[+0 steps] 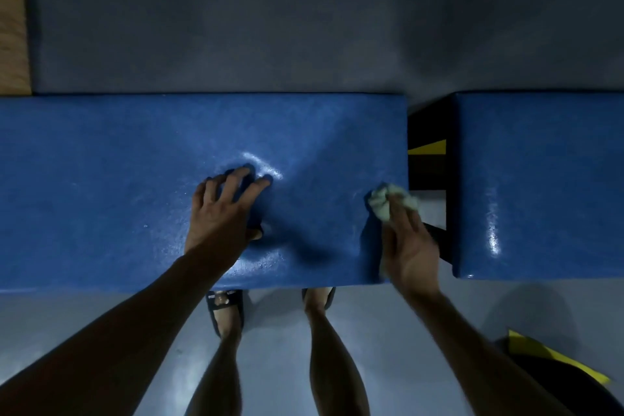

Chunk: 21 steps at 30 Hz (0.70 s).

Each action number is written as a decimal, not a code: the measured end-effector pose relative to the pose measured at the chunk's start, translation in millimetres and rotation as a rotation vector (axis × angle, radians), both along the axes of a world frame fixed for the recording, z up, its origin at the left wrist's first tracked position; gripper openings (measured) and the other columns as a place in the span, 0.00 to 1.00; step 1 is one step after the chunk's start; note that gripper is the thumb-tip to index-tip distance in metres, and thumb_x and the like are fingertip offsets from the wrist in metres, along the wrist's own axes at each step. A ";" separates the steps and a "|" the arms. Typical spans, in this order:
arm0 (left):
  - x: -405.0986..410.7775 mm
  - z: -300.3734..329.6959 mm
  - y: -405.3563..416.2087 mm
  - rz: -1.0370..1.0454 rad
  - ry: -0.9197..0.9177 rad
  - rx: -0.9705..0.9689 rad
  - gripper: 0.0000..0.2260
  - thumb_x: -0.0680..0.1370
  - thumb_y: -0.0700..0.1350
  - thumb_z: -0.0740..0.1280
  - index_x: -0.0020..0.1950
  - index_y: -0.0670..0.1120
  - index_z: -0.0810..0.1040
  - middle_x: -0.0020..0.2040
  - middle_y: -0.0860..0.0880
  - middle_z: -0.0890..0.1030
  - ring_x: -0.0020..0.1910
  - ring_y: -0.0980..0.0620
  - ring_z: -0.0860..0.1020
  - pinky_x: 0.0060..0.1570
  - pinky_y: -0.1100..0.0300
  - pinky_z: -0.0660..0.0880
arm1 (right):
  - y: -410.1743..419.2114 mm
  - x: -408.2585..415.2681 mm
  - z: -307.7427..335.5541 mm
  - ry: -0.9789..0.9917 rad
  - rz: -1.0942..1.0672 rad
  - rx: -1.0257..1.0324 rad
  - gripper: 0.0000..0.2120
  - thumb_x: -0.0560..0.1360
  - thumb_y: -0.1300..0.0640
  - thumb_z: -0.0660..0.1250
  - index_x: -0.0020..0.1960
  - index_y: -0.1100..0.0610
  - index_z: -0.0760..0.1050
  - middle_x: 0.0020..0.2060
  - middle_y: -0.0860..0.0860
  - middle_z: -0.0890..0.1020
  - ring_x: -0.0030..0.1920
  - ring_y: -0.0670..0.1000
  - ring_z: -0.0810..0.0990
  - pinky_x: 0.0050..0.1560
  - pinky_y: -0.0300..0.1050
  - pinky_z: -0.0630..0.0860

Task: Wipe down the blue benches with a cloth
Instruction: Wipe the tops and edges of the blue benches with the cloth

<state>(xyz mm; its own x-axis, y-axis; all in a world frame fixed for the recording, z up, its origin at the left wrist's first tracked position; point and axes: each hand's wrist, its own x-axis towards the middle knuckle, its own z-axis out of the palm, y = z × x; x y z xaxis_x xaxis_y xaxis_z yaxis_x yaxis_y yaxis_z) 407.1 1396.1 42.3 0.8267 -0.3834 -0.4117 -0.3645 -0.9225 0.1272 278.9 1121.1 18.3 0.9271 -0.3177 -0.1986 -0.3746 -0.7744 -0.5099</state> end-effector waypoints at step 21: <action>-36.1 -1.2 123.5 -0.156 -0.104 -0.195 0.28 0.75 0.51 0.70 0.74 0.51 0.67 0.74 0.48 0.68 0.67 0.41 0.69 0.66 0.44 0.64 | 68.2 -58.5 -4.4 0.102 -0.355 -0.239 0.25 0.79 0.49 0.51 0.76 0.46 0.60 0.60 0.58 0.76 0.52 0.61 0.75 0.50 0.53 0.74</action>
<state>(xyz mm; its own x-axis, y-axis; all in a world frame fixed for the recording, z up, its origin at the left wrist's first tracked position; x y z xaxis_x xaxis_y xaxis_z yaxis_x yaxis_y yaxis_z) 371.0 1519.5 41.1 0.7855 -0.5732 -0.2332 -0.5207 -0.8159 0.2515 220.4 1189.2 13.9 0.7316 -0.6612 -0.1662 -0.6780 -0.6802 -0.2787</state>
